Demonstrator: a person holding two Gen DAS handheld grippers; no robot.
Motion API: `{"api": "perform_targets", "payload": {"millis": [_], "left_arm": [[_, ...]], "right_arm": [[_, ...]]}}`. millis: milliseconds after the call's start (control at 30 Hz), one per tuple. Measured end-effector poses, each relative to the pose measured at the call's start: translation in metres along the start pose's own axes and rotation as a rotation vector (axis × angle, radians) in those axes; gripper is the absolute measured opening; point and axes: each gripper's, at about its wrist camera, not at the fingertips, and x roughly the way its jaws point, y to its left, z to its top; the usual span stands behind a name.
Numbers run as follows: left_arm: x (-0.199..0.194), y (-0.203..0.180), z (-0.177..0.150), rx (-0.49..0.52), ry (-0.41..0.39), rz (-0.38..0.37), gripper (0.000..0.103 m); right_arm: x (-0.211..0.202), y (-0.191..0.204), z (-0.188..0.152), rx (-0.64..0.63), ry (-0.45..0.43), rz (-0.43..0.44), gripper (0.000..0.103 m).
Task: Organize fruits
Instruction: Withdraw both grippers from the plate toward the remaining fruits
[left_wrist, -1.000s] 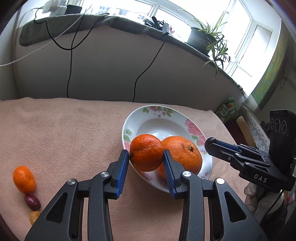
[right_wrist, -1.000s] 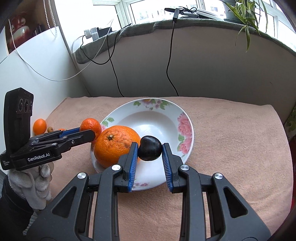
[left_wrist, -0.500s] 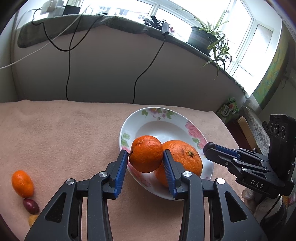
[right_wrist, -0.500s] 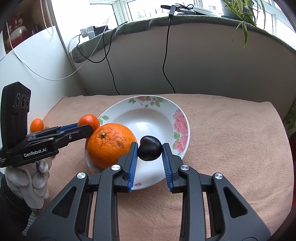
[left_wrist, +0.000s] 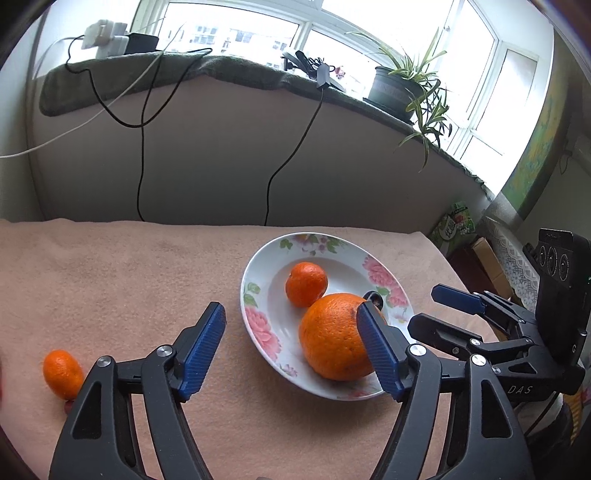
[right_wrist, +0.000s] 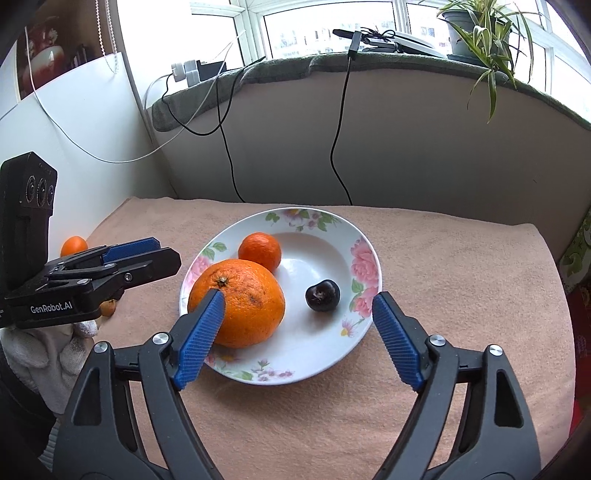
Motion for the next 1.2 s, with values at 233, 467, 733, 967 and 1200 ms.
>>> {"api": "perform_targets", "payload": {"millis": [233,467,733,967,1200], "left_arm": [[-0.005,-0.008,0.000,0.030,-0.013,0.028,0.081],[-0.018,-0.013,0.000,0.049,-0.039,0.042,0.081],[-0.038,-0.015,-0.003,0.059,-0.074,0.060,0.081],[-0.069,-0.003,-0.010,0.056,-0.111,0.096,0.081],[-0.104,0.023,-0.021,0.039,-0.140,0.160,0.081]], "right_arm": [[-0.006,0.008,0.003,-0.021,-0.017,-0.017,0.094],[-0.011,0.012,0.005,-0.025,-0.024,-0.025,0.094],[-0.018,0.023,0.008,-0.038,-0.039,-0.020,0.094],[-0.024,0.041,0.009,-0.049,-0.047,0.021,0.094],[-0.022,0.064,0.009,-0.060,-0.041,0.084,0.094]]}}
